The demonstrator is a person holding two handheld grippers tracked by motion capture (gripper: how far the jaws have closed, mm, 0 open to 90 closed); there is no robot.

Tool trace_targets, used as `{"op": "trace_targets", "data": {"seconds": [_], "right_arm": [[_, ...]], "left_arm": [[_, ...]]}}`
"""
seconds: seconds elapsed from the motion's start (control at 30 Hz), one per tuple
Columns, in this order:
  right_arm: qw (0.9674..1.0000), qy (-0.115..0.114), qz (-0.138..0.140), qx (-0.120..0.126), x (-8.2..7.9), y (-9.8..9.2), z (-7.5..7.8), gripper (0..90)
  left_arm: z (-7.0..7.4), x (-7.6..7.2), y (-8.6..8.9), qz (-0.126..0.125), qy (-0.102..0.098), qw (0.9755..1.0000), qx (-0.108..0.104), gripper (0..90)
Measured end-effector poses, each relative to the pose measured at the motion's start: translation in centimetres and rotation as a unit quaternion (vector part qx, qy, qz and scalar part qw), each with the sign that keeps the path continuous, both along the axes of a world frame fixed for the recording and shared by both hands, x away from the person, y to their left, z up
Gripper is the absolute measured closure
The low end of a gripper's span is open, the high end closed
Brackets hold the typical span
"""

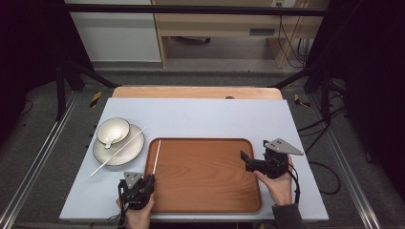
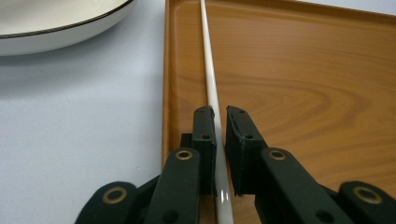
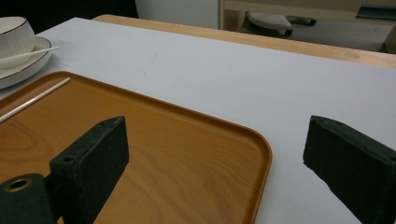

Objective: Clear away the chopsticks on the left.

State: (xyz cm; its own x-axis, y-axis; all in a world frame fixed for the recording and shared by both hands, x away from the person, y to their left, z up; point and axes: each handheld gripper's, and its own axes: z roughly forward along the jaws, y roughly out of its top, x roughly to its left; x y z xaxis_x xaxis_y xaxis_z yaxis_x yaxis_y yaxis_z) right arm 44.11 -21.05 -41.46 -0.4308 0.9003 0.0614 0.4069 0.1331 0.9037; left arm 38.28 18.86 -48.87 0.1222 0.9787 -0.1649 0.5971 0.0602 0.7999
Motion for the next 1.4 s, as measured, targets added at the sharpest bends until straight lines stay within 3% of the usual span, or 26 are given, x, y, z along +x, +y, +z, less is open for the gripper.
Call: {"op": "trace_targets", "data": {"seconds": [0.17,0.5,0.6,0.87,1.07,1.3,1.4], "right_arm": [[1.0,-0.002,0.0,0.0,0.0,-0.1,0.0,7.0],[1.0,-0.005,-0.001,0.002,-0.1,-0.3,0.1,7.0],[1.0,-0.004,-0.001,0.003,-0.1,-0.3,0.2,7.0],[1.0,-0.005,-0.003,0.003,-0.1,-0.3,0.2,6.9],[1.0,-0.004,-0.003,0.004,-0.2,-0.3,0.2,6.9],[0.9999,-0.007,-0.004,0.008,-0.3,-0.5,0.3,6.9],[0.9999,-0.006,-0.005,0.008,-0.3,-0.5,0.3,6.9]], "left_arm": [[0.2,0.0,0.2,-0.004,-0.003,1.0,0.0,79.7],[2.3,0.2,1.8,-0.036,-0.034,0.9988,0.001,66.6],[3.3,0.5,2.5,-0.057,-0.052,0.997,0.0,60.6],[5.6,1.4,4.1,-0.093,-0.066,0.9934,0.014,49.5],[7.0,2.1,5.2,-0.126,-0.071,0.9893,0.024,44.1],[7.0,2.4,6.8,-0.158,-0.07,0.9834,0.055,39.1],[6.6,2.4,7.8,-0.155,-0.07,0.9834,0.063,38.0]]}}
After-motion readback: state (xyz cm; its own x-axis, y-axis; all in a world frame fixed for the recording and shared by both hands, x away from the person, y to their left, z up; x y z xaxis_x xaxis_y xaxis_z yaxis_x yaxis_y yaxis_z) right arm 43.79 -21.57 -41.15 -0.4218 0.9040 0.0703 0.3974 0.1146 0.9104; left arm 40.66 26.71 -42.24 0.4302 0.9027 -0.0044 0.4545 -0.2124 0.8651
